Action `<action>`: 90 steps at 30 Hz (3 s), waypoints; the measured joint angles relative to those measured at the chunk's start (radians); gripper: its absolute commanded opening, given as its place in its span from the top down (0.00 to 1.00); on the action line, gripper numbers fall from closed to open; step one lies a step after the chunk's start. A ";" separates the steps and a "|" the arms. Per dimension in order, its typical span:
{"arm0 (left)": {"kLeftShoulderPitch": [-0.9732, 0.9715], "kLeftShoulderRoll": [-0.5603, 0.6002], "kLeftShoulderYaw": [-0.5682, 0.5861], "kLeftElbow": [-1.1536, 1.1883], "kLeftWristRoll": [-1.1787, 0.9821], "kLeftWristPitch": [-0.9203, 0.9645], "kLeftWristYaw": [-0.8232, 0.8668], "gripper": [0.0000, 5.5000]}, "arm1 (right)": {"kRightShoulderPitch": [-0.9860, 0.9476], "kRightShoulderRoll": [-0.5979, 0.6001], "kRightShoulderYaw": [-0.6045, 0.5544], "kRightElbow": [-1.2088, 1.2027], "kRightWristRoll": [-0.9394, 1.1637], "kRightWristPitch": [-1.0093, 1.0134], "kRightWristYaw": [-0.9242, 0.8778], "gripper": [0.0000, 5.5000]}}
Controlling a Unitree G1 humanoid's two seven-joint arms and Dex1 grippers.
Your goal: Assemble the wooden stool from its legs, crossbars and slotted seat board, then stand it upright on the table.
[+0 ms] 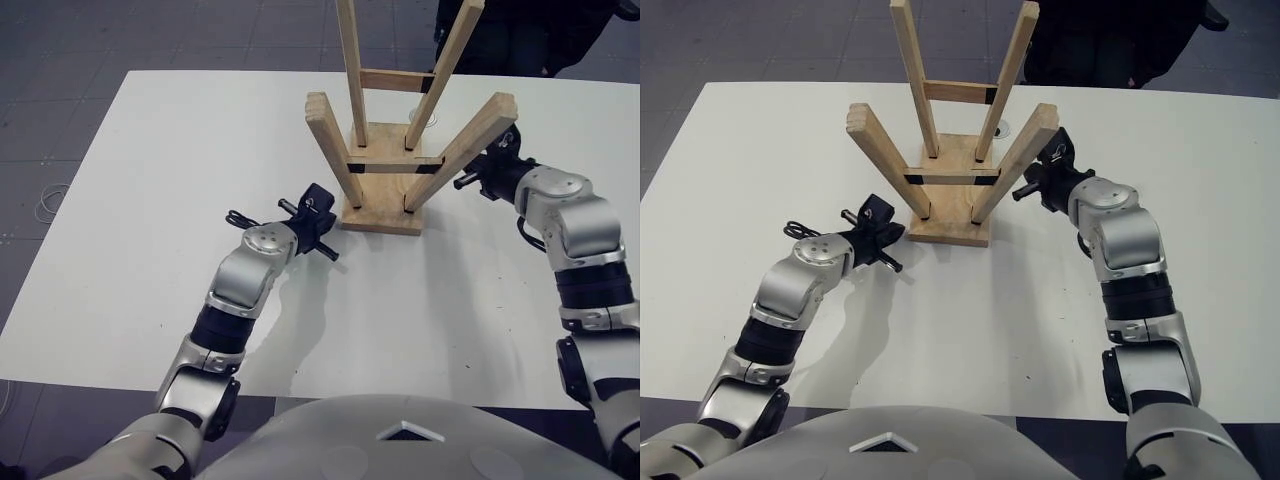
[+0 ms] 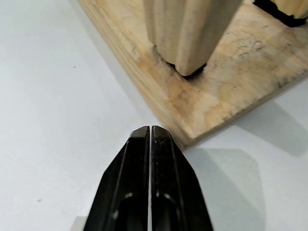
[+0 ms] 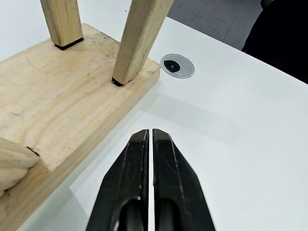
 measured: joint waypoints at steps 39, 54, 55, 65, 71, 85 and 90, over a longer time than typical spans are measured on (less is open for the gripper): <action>-0.015 0.085 0.160 -0.304 -0.110 0.088 0.009 0.98 | 0.118 -0.102 0.052 -0.157 -0.108 0.037 0.170 0.98; 0.031 0.066 0.128 -0.305 -0.105 0.076 0.027 0.98 | 0.039 0.020 0.169 0.074 -0.195 -0.221 0.212 0.98; 0.031 0.066 0.128 -0.305 -0.105 0.076 0.027 0.98 | 0.035 0.020 0.171 0.083 -0.197 -0.229 0.218 0.98; 0.031 0.086 0.140 -0.301 -0.105 0.076 0.024 0.98 | 0.085 -0.104 0.189 -0.060 -0.192 -0.133 0.412 0.98; 0.026 0.101 0.154 -0.272 -0.104 0.062 0.015 0.98 | 0.116 -0.148 0.206 -0.069 -0.177 -0.090 0.495 0.98; 0.073 0.092 0.120 -0.305 -0.103 0.058 0.024 0.98 | 0.006 -0.133 0.043 -0.216 -0.110 -0.009 0.401 0.98; 0.074 0.096 0.119 -0.312 -0.103 0.059 0.023 0.98 | -0.025 -0.107 0.195 0.007 -0.221 -0.140 0.395 0.98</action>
